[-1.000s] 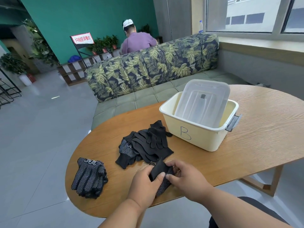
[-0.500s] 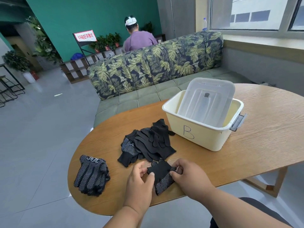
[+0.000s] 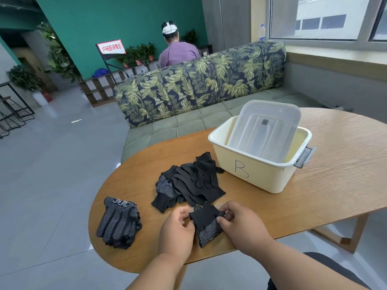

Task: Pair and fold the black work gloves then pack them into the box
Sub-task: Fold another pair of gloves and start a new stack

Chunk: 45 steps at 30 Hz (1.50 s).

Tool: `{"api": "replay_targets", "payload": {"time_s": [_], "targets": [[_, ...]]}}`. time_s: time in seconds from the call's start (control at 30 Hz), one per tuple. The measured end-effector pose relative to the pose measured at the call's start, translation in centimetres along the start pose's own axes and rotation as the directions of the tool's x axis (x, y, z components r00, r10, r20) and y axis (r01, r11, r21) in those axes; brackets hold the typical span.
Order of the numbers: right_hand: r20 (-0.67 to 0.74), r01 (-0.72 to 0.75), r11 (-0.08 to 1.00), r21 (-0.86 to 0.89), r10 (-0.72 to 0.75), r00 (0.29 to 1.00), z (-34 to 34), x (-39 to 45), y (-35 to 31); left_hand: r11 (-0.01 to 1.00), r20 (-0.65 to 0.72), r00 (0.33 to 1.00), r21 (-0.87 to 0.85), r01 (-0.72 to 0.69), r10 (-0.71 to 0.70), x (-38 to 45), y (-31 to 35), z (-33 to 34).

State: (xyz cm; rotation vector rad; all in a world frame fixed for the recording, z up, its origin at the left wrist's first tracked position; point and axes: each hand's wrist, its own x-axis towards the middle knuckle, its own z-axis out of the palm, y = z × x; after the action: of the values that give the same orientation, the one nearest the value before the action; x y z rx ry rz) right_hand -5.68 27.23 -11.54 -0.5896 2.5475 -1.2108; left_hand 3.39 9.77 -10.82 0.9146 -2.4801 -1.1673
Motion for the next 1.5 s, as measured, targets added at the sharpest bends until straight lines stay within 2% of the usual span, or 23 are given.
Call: {"api": "replay_targets", "payload": {"time_s": [0.27, 0.47, 0.7, 0.83, 0.9, 0.97, 1.03, 1.1, 1.2, 1.3, 1.4, 1.5], "targets": [[-0.026, 0.017, 1.000, -0.018, -0.017, 1.000, 0.4, 0.2, -0.2, 0.996, -0.017, 0.999, -0.089, 0.029, -0.031, 0.0, 0.5, -0.2], [-0.063, 0.038, 0.999, -0.035, -0.040, 0.997, 0.8, 0.2, -0.6, 0.999, -0.052, 0.999, 0.040, 0.008, -0.006, 0.7, 0.3, 0.4], [-0.068, 0.064, 0.996, -0.068, -0.069, 0.995, 0.8, 0.2, -0.5, 0.997, -0.117, 0.993, 0.079, 0.002, 0.007, 0.9, 0.6, 0.3], [-0.069, 0.078, 0.990, -0.117, -0.086, 0.994, 0.9, 0.2, -0.5, 0.977, -0.153, 0.979, 0.190, -0.103, 0.133, 0.6, 0.5, 0.0], [-0.064, 0.086, 0.989, -0.118, -0.094, 0.993, 0.8, 0.3, -0.4, 0.934, -0.094, 0.954, 0.250, -0.255, 0.285, 0.0, 0.5, -0.4], [-0.057, 0.099, 0.988, -0.116, -0.106, 0.993, 0.8, 0.2, -0.3, 0.836, 0.080, 0.896, 0.334, -0.436, 0.436, -0.8, 0.3, -0.6], [-0.056, 0.111, 0.985, -0.131, -0.119, 0.991, 1.0, 0.2, 0.0, 0.773, 0.280, 0.855, 0.368, -0.516, 0.438, -1.7, -0.1, -0.8], [-0.051, 0.124, 0.985, -0.123, -0.131, 0.990, 1.0, 0.2, 0.2, 0.737, 0.363, 0.839, 0.412, -0.535, 0.406, -2.1, -0.8, -1.0], [0.032, 0.160, 0.984, -0.076, -0.158, 0.987, 0.4, 0.0, 0.1, 0.736, 0.340, 0.840, 0.413, -0.537, 0.422, -1.9, -0.9, -1.2], [0.152, 0.210, 0.959, -0.192, -0.182, 0.971, 0.1, -0.3, 0.1, 0.757, 0.293, 0.847, 0.383, -0.529, 0.443, -1.3, -0.9, -1.0], [0.138, 0.223, 0.929, -0.295, -0.190, 0.972, 0.5, -0.4, 0.3, 0.795, 0.213, 0.861, 0.332, -0.508, 0.462, -0.9, -0.8, -0.7], [0.059, 0.242, 0.936, -0.257, -0.234, 0.970, 0.2, -0.3, 0.1, 0.894, 0.136, 0.912, 0.188, -0.408, 0.387, -1.4, -0.1, -0.5]]}}
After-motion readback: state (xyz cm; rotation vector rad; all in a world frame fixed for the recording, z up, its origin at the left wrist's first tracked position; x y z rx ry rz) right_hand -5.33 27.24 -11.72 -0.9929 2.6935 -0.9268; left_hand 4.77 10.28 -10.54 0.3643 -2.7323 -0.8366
